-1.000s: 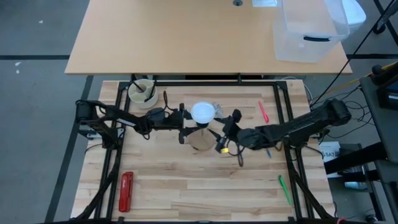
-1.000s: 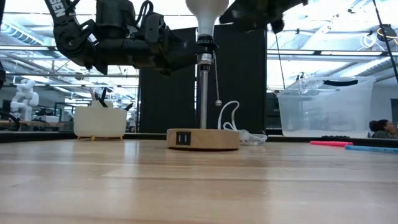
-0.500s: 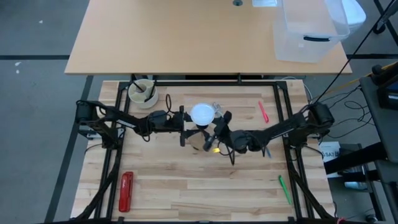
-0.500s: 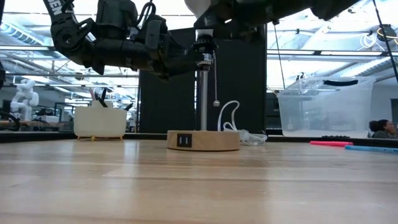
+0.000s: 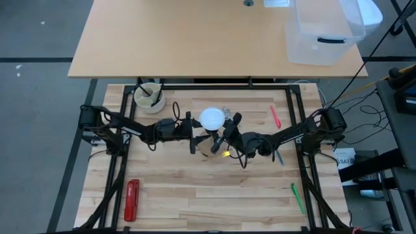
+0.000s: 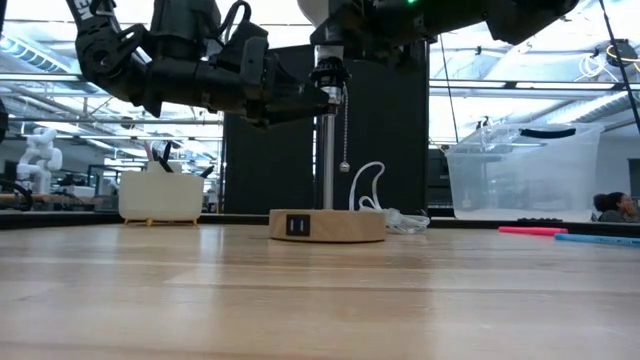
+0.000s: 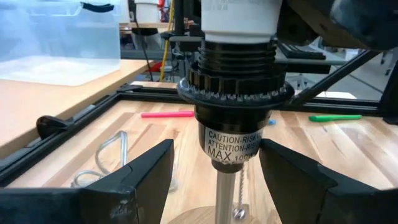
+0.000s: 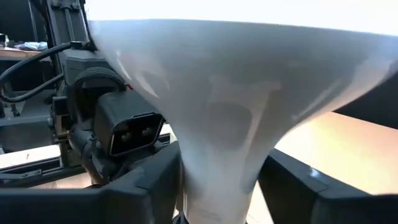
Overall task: Screw lightbulb
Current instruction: Remove the lightbulb from the desk lamp
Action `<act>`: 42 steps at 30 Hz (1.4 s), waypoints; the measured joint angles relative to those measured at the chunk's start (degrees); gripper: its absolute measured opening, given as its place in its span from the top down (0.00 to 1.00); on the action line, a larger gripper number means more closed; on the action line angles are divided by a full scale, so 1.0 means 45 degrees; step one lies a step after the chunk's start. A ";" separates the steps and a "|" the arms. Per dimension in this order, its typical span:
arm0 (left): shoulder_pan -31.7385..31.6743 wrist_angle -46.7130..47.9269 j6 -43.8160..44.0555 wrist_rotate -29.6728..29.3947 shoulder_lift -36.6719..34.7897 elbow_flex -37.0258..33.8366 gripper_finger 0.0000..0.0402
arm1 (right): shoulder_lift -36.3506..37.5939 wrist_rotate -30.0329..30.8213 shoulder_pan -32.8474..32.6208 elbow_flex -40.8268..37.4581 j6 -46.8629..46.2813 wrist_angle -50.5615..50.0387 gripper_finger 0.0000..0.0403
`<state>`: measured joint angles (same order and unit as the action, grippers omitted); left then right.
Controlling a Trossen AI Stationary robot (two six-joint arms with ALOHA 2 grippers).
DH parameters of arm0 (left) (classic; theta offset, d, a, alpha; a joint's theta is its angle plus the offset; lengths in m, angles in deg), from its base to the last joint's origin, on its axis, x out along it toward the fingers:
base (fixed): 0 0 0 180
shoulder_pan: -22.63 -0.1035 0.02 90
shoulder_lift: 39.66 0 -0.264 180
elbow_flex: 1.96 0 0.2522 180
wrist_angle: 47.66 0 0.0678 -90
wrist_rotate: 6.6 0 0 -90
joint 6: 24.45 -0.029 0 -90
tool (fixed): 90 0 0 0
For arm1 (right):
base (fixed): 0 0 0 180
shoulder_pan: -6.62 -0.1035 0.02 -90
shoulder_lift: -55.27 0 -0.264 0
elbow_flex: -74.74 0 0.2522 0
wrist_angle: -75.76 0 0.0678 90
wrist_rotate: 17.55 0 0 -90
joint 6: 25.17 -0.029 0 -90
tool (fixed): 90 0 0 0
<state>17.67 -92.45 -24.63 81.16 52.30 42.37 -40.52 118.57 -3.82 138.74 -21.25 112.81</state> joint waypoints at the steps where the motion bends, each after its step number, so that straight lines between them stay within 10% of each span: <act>1: 0.0028 0.0003 -0.0006 -0.0039 0.0000 0.0000 0.40 | 0.0000 -0.0004 0.0000 0.0000 0.0000 -0.0003 0.58; 17: 0.0573 0.0291 0.1175 -0.1216 0.1020 0.0005 0.40 | 0.0005 -0.0333 0.0000 0.0000 0.0034 -0.0092 0.63; 27: 0.1458 -0.4016 0.1627 -0.4012 0.4191 0.0511 0.41 | 0.0010 -0.0333 0.0000 0.0005 0.0039 -0.0150 0.63; 42: 0.1401 -0.3869 0.1204 -0.3398 0.5243 0.1443 0.92 | 0.0029 -0.1048 0.0030 0.0015 0.0091 -0.0311 0.63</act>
<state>23.97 -109.86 -19.22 65.87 75.89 48.86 -40.39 113.86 -3.69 138.80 -20.84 111.41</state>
